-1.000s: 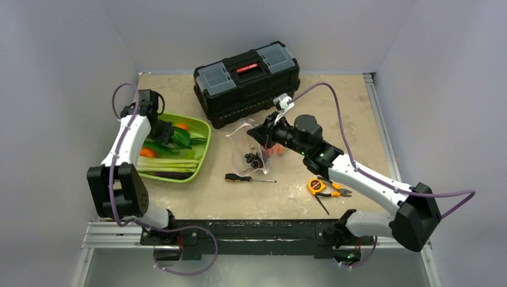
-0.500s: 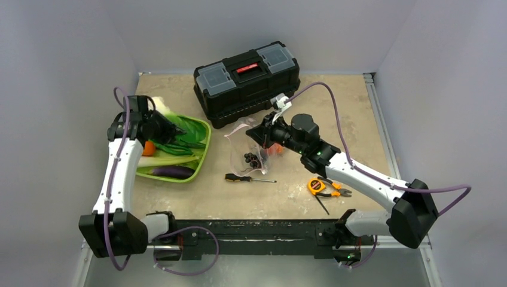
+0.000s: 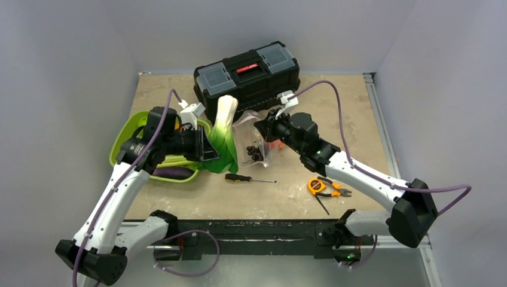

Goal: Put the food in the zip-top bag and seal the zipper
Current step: Place the fake vegetable in the zipper food storage bag.

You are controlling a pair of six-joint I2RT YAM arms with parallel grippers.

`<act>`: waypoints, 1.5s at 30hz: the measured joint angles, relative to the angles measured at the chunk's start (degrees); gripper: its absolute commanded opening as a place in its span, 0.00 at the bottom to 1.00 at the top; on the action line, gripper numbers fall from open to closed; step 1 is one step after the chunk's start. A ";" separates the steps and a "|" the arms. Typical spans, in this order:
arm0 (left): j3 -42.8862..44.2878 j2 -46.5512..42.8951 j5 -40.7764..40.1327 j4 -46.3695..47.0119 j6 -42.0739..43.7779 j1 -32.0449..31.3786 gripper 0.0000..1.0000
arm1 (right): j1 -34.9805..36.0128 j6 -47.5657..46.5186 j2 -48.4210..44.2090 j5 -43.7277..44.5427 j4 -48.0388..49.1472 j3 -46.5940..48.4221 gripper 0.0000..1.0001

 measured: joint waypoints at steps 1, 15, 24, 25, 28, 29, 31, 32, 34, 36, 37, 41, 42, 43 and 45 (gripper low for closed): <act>0.13 -0.92 0.07 -0.61 1.25 -0.37 0.00 | 0.00 -0.02 0.00 1.05 -0.61 0.28 0.00; 3.72 1.05 15.19 -8.02 8.37 -6.12 0.00 | 0.00 -2.62 0.07 9.88 -4.61 4.74 0.00; 0.07 8.66 25.05 -9.49 4.11 -7.34 0.00 | -0.15 -6.40 -2.01 4.61 1.01 1.07 0.00; -0.42 9.46 25.31 -9.66 3.82 -7.34 0.00 | -0.24 -6.75 -2.36 4.15 1.38 0.52 0.00; -2.10 11.85 25.86 -9.88 2.56 -7.30 0.00 | -0.31 -7.87 -3.28 2.78 2.56 -0.68 0.00; -2.64 12.55 25.90 -9.88 2.38 -7.30 0.00 | -0.26 -8.41 -3.80 2.40 2.86 -1.14 0.00; -3.52 13.64 25.94 -9.68 1.97 -7.13 0.00 | -0.17 -9.03 -4.50 2.08 3.26 -1.77 0.00; -4.11 14.05 25.99 -9.60 1.55 -6.84 0.00 | -0.15 -9.33 -4.70 1.81 3.28 -1.86 0.00; -5.16 14.36 25.94 -9.57 1.16 -6.32 0.00 | 0.00 -9.53 -4.87 1.27 3.63 -1.86 0.00; -5.53 14.32 25.51 -9.88 0.63 -5.66 0.00 | 0.28 -9.75 -4.92 1.05 4.04 -1.90 0.00; -5.55 14.19 25.42 -9.88 0.46 -5.20 0.00 | 0.44 -9.84 -4.92 1.01 4.24 -2.14 0.00; -5.53 13.14 25.07 -9.75 -0.33 -4.15 0.00 | 0.48 -10.03 -4.92 0.72 4.55 -2.45 0.00; -5.53 13.11 25.07 -9.53 -0.72 -4.11 0.00 | 0.48 -10.03 -4.92 0.37 4.76 -2.45 0.00; -5.53 13.11 25.09 -9.07 -1.57 -4.04 0.00 | 0.48 -10.01 -4.90 -0.26 5.03 -2.45 0.00; -5.49 13.11 25.09 -7.65 -3.19 -4.04 0.00 | 0.50 -9.94 -4.83 -1.09 5.38 -2.45 0.00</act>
